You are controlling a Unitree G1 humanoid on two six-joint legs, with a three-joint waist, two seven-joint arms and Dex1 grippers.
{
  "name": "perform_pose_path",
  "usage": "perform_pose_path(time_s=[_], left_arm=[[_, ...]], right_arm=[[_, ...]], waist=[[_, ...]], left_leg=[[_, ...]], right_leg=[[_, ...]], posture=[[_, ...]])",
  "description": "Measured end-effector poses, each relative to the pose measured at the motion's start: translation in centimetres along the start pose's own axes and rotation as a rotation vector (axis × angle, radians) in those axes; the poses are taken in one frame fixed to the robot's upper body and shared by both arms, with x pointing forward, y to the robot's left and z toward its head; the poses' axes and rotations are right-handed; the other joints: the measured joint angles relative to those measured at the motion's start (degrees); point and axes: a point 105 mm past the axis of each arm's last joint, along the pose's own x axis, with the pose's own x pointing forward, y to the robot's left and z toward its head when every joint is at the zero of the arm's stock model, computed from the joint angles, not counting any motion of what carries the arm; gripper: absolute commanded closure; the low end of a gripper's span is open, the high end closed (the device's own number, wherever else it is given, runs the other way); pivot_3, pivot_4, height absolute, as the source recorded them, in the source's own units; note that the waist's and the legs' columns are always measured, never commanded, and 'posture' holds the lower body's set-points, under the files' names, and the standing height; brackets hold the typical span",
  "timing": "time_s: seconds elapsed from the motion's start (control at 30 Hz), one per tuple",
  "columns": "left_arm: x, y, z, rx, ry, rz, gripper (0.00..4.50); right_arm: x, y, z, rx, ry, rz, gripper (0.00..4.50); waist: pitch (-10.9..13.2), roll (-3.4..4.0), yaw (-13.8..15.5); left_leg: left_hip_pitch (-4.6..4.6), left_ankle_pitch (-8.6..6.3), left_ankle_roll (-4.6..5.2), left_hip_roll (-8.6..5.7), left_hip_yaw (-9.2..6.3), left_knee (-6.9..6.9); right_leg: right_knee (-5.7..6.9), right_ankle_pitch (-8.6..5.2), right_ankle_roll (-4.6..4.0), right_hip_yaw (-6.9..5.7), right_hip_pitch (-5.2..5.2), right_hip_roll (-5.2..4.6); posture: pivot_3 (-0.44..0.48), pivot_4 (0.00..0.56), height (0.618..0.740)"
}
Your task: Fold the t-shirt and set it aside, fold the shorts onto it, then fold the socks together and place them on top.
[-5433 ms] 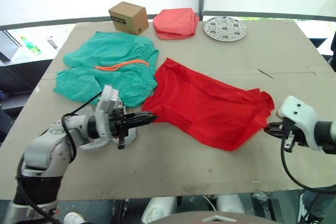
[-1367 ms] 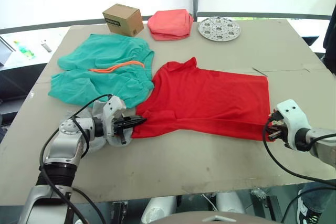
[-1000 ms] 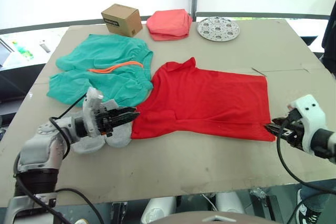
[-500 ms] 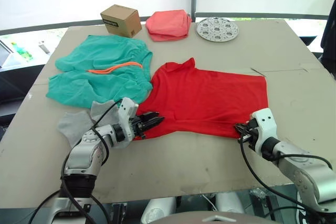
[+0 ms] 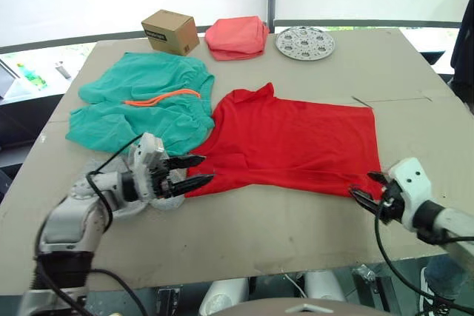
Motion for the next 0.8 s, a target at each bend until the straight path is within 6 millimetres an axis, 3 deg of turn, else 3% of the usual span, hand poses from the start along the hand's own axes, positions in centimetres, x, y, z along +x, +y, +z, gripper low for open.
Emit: perform_pose_path(time_s=[0.13, 0.3, 0.53, 0.63, 0.7, 0.8], left_arm=[[-0.2, -0.5, -1.7, 0.057, 0.107, -0.047, 0.36], [-0.5, -0.2, -4.2, 0.111, 0.201, -0.033, 0.36], [-0.8, 0.8, -5.1, 0.216, 0.274, 0.004, 0.36], [-0.8, 1.0, -5.3, 0.258, 0.289, 0.009, 1.11], [-0.8, 1.1, -5.3, 0.276, 0.293, 0.012, 2.14], [-0.7, 1.0, -5.4, 0.269, 0.286, 0.014, 3.01]], right_arm=[[-0.6, 0.4, -1.4, -0.047, 0.103, 0.066, 0.88], [-0.2, -1.0, -3.7, -0.032, 0.211, 0.010, 0.88], [1.2, -3.3, -3.1, -0.034, 0.230, -0.109, 0.88], [1.8, -3.1, -3.0, -0.046, 0.250, -0.107, 1.64], [2.1, -2.5, -3.1, -0.050, 0.263, -0.082, 2.81], [2.2, -2.0, -3.2, -0.055, 0.273, -0.061, 3.69]], waist=[[0.0, -0.03, 0.1], [0.1, -0.13, 0.1], [0.0, -0.22, 0.1], [-0.1, -0.30, 0.1], [-0.3, -0.47, 0.0], [-0.3, -0.53, 0.0]], left_leg=[[-0.06, -0.02, 0.00, 0.02, 0.03, 0.04], [-0.10, -0.03, -0.02, 0.02, 0.06, 0.05], [-0.09, -0.03, -0.02, 0.04, 0.03, 0.05], [0.00, -0.03, -0.02, 0.07, 0.03, 0.04], [0.04, -0.05, -0.05, 0.13, 0.10, 0.04], [0.06, -0.10, -0.12, 0.14, 0.16, 0.05]], right_leg=[[-0.06, -0.13, -0.16, 0.02, 0.01, -0.21], [-0.09, -0.12, -0.18, 0.04, -0.03, -0.25], [-0.09, -0.12, -0.17, 0.00, -0.01, -0.24], [-0.08, -0.21, -0.03, 0.00, 0.04, -0.23], [-0.08, -0.23, 0.00, 0.02, 0.05, -0.21], [-0.08, -0.23, 0.01, 0.02, 0.05, -0.22]], posture=[[0.000, 0.150, 0.740], [0.000, 0.150, 0.740], [0.000, 0.150, 0.740], [0.000, 0.150, 0.740], [0.000, 0.150, 0.740], [0.000, 0.150, 0.740]])
